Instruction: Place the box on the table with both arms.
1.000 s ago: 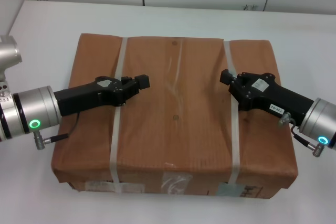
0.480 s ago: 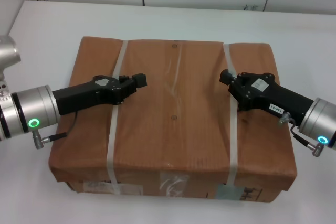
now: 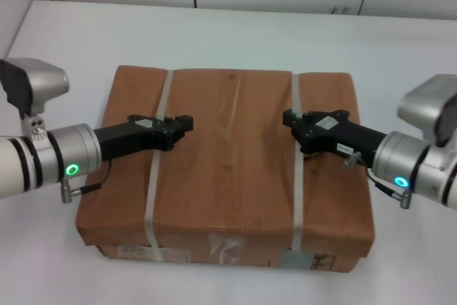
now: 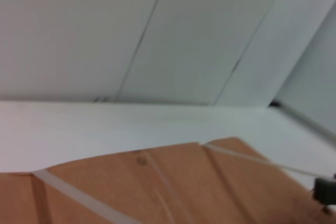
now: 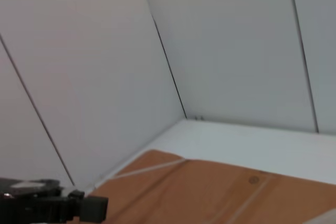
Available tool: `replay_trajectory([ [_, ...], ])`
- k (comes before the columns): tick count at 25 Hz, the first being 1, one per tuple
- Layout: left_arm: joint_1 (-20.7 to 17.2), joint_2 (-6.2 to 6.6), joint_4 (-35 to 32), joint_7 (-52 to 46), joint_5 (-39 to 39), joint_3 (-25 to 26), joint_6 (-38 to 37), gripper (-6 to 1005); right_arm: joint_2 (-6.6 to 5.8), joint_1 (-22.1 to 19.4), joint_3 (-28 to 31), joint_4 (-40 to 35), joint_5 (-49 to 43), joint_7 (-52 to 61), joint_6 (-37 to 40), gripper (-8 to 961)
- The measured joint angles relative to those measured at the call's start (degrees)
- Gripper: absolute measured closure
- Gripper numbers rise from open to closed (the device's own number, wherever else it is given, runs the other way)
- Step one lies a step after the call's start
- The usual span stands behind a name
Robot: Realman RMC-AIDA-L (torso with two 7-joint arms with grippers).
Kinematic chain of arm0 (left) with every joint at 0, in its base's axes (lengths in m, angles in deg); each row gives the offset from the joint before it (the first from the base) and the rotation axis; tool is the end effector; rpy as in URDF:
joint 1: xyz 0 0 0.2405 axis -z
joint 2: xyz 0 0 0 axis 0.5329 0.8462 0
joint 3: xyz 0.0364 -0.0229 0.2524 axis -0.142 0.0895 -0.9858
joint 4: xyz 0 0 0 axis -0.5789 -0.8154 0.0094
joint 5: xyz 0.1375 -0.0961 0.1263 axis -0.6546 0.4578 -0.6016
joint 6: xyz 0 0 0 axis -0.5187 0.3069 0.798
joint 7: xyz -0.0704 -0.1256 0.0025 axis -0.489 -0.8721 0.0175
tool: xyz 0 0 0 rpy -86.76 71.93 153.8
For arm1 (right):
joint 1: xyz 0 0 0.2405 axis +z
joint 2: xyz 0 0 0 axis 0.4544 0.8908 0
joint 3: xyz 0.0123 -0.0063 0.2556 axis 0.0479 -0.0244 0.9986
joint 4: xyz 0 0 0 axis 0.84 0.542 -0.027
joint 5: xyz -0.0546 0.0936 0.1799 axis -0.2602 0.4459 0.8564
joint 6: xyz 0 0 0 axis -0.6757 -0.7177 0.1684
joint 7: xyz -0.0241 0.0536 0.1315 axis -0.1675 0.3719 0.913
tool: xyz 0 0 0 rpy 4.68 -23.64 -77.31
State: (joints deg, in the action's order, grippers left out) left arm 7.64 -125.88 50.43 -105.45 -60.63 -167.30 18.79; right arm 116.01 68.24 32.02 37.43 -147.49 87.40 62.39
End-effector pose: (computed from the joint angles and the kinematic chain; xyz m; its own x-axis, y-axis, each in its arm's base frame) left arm -0.2973 0.3506 -0.0553 0.5798 0.5610 0.5909 0.7764 -0.6003 -0.1920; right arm 0.2625 0.3513 -0.1058 0.6688 -0.4441 -0.5962 -0.6945 -0.6594 -0.2880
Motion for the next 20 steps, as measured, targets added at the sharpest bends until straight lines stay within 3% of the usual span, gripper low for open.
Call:
replay_trajectory([
  [7,0.9,-0.23,-2.1,1.6,-1.8,0.0,8.4,951,0.0,2.1,-0.1,2.6,-0.7,0.5,-7.9,915],
  [20,0.5,-0.34,-2.4,2.0,-1.8,0.1,10.1,923,-0.01,2.8,-0.2,2.6,-1.0,4.2,-11.3,910],
])
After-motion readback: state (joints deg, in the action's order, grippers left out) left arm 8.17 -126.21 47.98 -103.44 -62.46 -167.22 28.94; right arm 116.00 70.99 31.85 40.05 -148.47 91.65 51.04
